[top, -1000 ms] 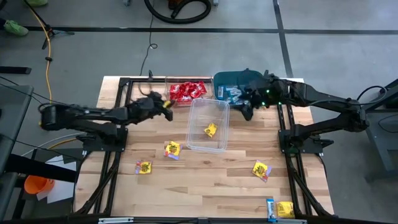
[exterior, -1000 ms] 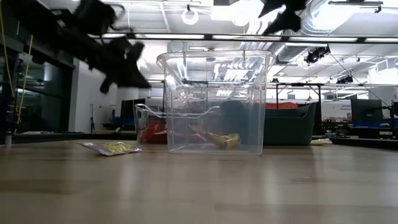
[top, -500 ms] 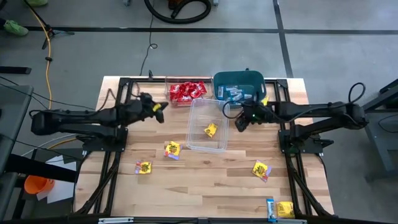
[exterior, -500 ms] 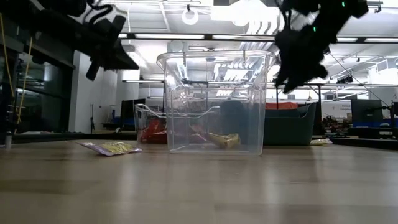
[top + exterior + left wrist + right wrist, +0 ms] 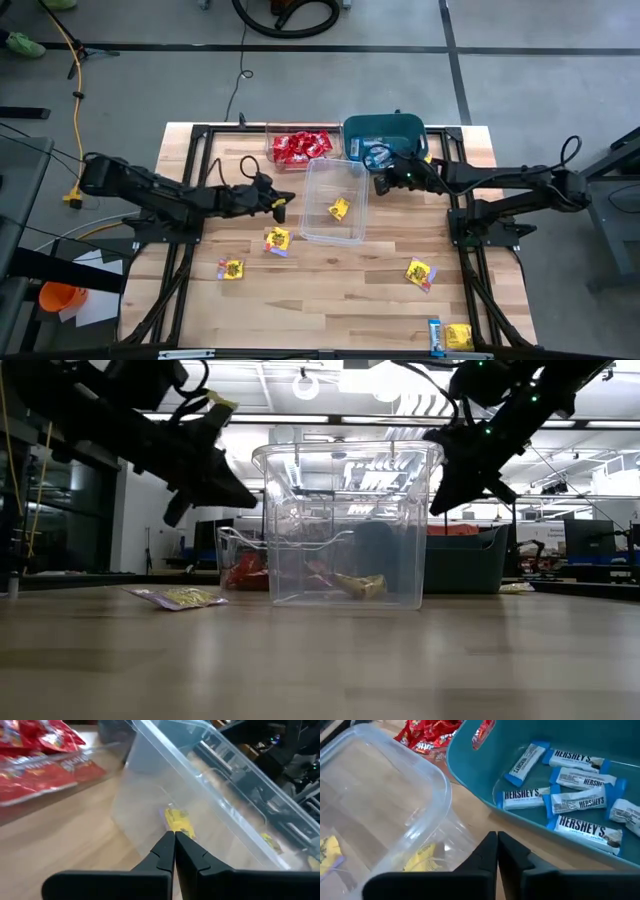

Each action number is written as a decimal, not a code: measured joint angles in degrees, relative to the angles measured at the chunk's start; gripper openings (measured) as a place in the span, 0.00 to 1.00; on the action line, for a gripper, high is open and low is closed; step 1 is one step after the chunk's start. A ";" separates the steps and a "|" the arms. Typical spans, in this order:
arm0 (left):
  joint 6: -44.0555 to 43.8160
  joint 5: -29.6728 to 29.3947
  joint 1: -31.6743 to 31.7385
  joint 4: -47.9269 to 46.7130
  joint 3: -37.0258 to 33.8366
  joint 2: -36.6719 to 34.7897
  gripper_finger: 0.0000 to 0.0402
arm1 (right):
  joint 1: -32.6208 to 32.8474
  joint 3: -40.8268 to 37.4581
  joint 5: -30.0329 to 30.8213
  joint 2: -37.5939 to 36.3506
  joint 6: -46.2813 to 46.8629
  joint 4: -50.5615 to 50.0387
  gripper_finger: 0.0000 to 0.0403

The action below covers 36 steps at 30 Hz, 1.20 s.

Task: Sort candy
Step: Adjust the transparent bin and container, then put the yellow candy into the transparent container

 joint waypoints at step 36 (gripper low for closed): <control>8.17 13.45 9.04 -11.45 7.09 1.09 0.00 | -3.93 0.00 -6.60 0.49 -3.85 7.25 0.00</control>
